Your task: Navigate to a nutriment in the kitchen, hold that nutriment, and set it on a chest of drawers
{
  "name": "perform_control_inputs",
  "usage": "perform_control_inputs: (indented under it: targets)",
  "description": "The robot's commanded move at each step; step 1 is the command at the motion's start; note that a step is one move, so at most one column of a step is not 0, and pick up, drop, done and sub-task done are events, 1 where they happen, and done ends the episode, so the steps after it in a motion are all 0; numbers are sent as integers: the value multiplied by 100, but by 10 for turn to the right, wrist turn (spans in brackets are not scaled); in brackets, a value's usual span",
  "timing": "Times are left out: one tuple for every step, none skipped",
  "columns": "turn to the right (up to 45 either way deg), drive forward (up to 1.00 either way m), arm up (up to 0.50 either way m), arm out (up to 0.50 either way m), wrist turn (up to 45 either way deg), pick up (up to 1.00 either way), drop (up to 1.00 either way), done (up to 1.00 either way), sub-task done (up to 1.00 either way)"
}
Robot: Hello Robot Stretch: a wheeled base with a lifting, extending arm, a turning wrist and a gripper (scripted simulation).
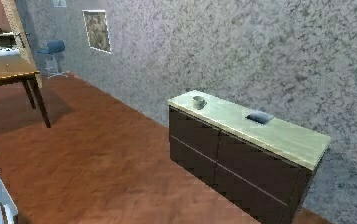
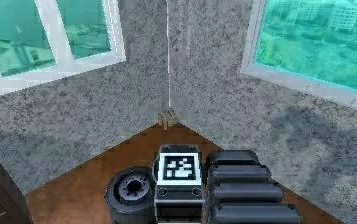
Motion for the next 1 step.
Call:
perform_control_inputs:
  targets:
    - [0, 10, 0, 0, 0, 0, 0, 0, 0]
